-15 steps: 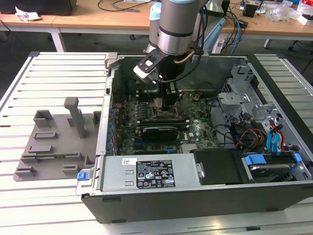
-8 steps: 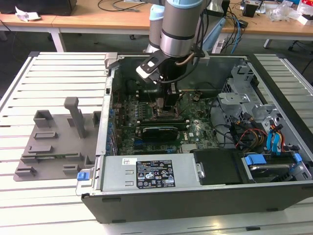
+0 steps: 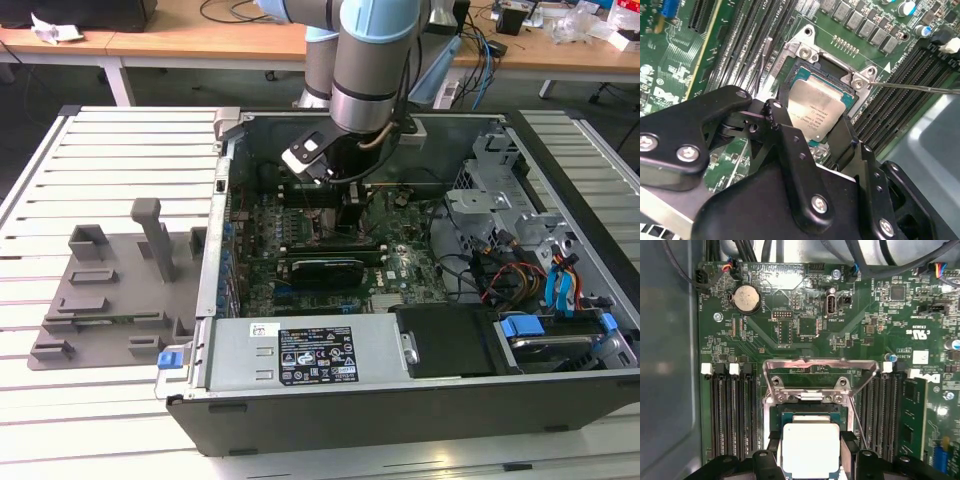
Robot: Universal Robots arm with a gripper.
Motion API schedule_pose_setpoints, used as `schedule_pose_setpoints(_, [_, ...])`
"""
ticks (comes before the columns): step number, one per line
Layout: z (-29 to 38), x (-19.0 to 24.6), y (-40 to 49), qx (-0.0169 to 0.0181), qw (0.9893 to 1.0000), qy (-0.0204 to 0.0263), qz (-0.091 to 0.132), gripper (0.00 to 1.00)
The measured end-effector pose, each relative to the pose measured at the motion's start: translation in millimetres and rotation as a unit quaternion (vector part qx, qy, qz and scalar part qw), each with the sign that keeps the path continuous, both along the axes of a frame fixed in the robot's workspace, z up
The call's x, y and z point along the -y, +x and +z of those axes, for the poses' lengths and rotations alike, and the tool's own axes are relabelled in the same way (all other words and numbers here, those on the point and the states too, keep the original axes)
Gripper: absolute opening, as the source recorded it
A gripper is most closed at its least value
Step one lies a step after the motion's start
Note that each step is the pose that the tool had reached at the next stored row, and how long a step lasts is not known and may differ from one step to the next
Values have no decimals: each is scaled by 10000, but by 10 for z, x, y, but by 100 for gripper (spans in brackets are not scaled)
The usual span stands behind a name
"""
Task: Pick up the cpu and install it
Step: 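Place the cpu into insertion slot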
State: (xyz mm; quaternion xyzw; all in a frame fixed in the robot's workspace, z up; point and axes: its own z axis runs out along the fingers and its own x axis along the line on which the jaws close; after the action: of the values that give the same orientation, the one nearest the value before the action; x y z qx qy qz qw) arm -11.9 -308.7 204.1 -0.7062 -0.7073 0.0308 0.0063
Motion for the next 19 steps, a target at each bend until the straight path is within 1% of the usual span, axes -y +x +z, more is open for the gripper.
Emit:
schedule_pose_setpoints(2, [-35,-6,0,0,10000,-3,14,55])
schedule_pose_setpoints(10, [-79,-6,4,-1,10000,-12,34,55])
schedule_pose_setpoints(15, [-85,-8,5,4,10000,-4,35,55])
schedule_pose_setpoints(16, [-83,-7,5,1,10000,-8,35,62])
schedule_pose_setpoints(17, [-81,-6,4,0,10000,-10,34,62])
schedule_pose_setpoints(18, [-69,-6,4,0,10000,-10,34,62])
schedule_pose_setpoints(19, [-25,-6,4,0,10000,-11,34,62])
